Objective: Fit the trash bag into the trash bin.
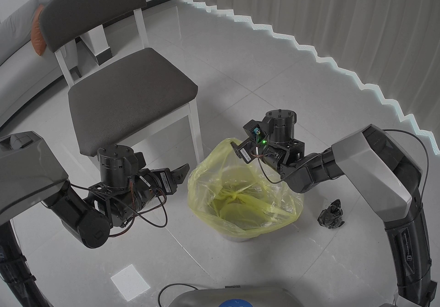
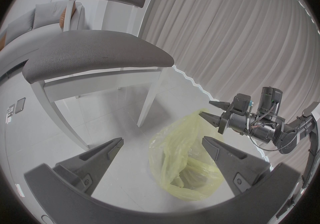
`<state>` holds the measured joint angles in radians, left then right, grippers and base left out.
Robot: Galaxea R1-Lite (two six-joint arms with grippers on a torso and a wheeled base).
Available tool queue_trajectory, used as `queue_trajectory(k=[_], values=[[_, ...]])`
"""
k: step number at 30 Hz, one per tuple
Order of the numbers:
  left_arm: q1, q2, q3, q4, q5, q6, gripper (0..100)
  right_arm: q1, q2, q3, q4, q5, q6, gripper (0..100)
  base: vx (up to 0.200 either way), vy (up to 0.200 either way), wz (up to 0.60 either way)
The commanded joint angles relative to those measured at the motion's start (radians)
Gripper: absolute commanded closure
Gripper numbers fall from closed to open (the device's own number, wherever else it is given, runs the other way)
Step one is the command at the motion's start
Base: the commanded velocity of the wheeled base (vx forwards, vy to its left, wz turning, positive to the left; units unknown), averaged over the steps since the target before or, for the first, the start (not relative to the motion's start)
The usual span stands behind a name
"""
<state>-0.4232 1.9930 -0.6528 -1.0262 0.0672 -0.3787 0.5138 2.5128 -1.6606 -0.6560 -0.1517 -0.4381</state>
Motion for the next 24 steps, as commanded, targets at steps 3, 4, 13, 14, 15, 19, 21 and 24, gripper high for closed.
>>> queue_trajectory(k=[3, 4, 13, 14, 15, 19, 21, 24], values=[[0.0, -0.014, 0.015, -0.002, 0.0, -0.002, 0, 0.005, 0.008, 0.071, -0.007, -0.006, -0.008, 0, 0.0, 0.0, 0.0], [0.0, -0.017, 0.016, -0.002, 0.0, -0.002, 0, 0.003, 0.001, 0.078, -0.007, -0.006, -0.008, 0, 0.0, 0.0, 0.0], [0.0, -0.013, 0.028, -0.005, -0.003, -0.005, 0, -0.038, -0.075, 0.186, 0.016, -0.006, -0.004, 0, 0.0, 0.0, 0.0], [0.0, -0.011, 0.028, -0.011, -0.003, -0.005, 0, -0.046, -0.092, 0.203, 0.015, -0.005, -0.002, 0, 0.0, 0.0, 0.0], [0.0, -0.011, 0.028, -0.011, -0.003, -0.005, 0, -0.046, -0.092, 0.203, 0.015, -0.005, -0.002, 0, 0.0, 0.0, 0.0], [0.0, -0.005, 0.035, -0.032, -0.006, -0.003, 0, -0.087, -0.183, 0.303, 0.015, -0.002, -0.002, 0, 0.0, 0.0, 0.0], [-0.002, 0.001, 0.033, -0.032, -0.006, -0.003, 0, -0.107, -0.215, 0.349, 0.015, 0.001, 0.002, 0, 0.0, 0.0, 0.0], [-0.003, 0.007, 0.03, -0.034, -0.004, -0.003, 0, -0.14, -0.275, 0.433, 0.022, 0.023, 0.03, 0, 0.0, 0.0, 0.0]])
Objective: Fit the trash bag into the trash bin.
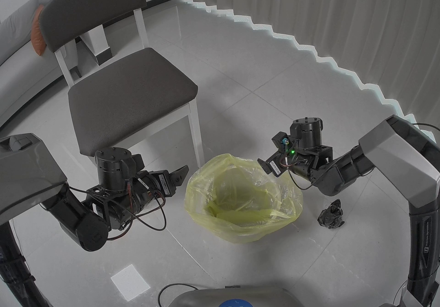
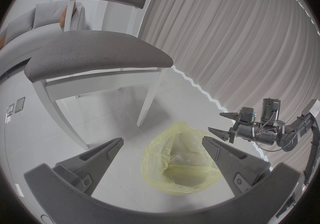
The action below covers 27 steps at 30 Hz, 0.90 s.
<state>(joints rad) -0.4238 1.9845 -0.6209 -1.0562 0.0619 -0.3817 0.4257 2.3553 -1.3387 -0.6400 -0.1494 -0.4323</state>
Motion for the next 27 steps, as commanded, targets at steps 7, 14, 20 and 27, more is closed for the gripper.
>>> queue_trajectory(k=[7, 14, 20, 27], values=[[-0.01, -0.009, -0.019, 0.035, -0.024, 0.003, 0, -0.041, -0.271, 0.176, 0.298, 0.244, 0.445, 0, 0.0, 0.0, 0.0], [-0.006, -0.105, -0.094, 0.294, -0.111, -0.016, 0, -0.019, -0.337, -0.045, 0.804, 0.421, 0.669, 0, 0.0, 0.0, 0.0], [0.0, -0.041, -0.158, 0.344, -0.105, 0.003, 0, -0.018, -0.183, -0.068, 0.674, 0.171, 0.475, 0, 0.0, 0.0, 0.0], [0.039, 0.073, -0.232, 0.335, -0.114, 0.032, 0, -0.027, -0.137, -0.063, 0.612, 0.137, 0.408, 0, 0.0, 0.0, 0.0]])
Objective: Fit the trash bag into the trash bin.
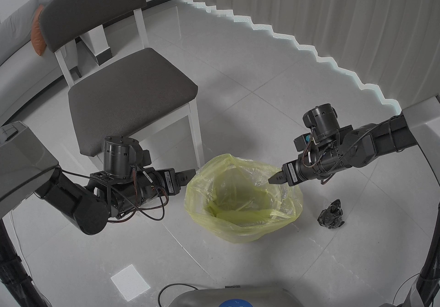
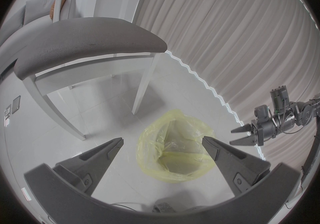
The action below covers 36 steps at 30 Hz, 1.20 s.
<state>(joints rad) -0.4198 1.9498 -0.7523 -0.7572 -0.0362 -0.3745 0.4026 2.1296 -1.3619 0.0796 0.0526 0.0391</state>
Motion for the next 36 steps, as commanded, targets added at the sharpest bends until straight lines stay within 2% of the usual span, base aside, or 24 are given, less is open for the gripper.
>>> queue_trajectory(k=[1, 4, 13, 25, 29, 36], values=[[0.041, 0.127, -0.114, 0.035, -0.016, 0.032, 0, -0.008, 0.093, -0.037, -0.109, -0.077, -0.077, 0, 0.0, 0.0, 0.0], [0.052, 0.199, -0.153, 0.021, -0.013, 0.058, 0, -0.018, 0.115, -0.036, -0.119, -0.119, -0.105, 0, 0.0, 0.0, 0.0], [0.069, 0.365, -0.257, -0.028, -0.011, 0.086, 0, -0.051, 0.228, -0.045, -0.262, -0.129, -0.166, 0, 0.0, 0.0, 0.0], [0.059, 0.37, -0.28, -0.03, -0.018, 0.108, 0, -0.073, 0.313, -0.032, -0.567, -0.132, -0.22, 0, 0.0, 0.0, 0.0], [0.053, 0.357, -0.271, -0.031, -0.018, 0.106, 0, -0.068, 0.319, -0.003, -0.606, -0.142, -0.274, 0, 0.0, 0.0, 0.0], [0.053, 0.331, -0.255, -0.031, -0.018, 0.108, 0, -0.071, 0.336, 0.026, -0.613, -0.142, -0.289, 0, 0.0, 0.0, 0.0]])
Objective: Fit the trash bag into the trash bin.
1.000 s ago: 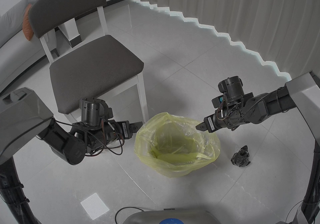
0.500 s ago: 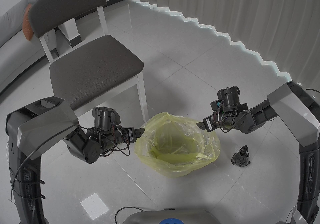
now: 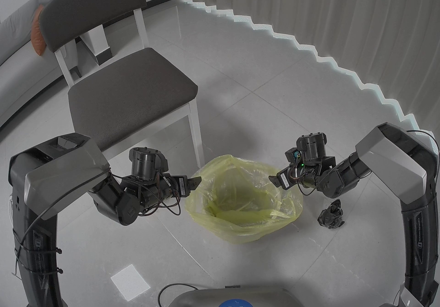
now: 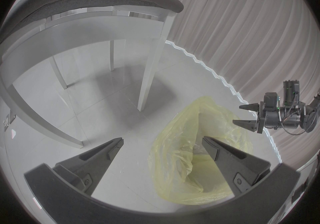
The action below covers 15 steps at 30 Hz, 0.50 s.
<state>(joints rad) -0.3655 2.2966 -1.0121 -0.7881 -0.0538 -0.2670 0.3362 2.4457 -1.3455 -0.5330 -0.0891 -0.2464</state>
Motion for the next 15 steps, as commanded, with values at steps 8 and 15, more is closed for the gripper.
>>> queue_trajectory(k=[8, 15], values=[[0.011, 0.026, -0.02, 0.001, -0.001, 0.0, 0, -0.059, 0.027, 0.0, -0.001, -0.001, -0.016, 0, 0.0, 0.0, 0.0], [0.014, 0.075, -0.054, 0.001, 0.0, 0.034, 0, -0.078, 0.056, -0.014, -0.001, -0.001, -0.025, 0, 0.0, 0.0, 0.0]])
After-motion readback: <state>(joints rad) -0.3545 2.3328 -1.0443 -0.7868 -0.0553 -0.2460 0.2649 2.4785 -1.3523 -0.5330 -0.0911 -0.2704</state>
